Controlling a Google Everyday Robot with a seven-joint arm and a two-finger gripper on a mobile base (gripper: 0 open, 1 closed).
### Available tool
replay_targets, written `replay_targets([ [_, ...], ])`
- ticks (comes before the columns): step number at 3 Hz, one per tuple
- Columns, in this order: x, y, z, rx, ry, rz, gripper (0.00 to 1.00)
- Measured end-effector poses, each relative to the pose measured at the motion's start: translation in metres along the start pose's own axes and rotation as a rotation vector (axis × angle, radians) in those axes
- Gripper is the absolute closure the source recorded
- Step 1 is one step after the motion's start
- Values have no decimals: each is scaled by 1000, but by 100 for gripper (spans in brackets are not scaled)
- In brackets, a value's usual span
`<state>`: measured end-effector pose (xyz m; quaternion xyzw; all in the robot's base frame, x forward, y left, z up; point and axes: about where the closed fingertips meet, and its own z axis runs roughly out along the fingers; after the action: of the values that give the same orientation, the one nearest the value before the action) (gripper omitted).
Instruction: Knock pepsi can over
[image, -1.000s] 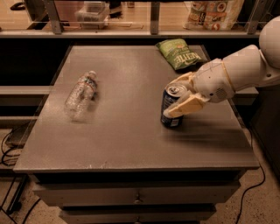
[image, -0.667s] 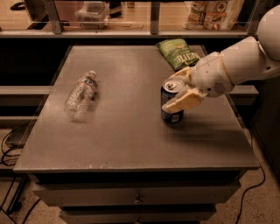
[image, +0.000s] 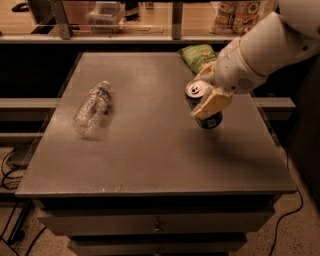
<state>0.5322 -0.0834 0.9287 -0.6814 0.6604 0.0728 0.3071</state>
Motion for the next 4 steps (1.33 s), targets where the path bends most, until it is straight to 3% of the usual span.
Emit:
replay_targets([
  [1,2,1,13,9,170,-48,85],
  [2,30,4,34,-4,357,-66,61],
  [3,50,1,41,-4,460,-76,39],
  [4,50,1,41,-4,460,-76,14],
])
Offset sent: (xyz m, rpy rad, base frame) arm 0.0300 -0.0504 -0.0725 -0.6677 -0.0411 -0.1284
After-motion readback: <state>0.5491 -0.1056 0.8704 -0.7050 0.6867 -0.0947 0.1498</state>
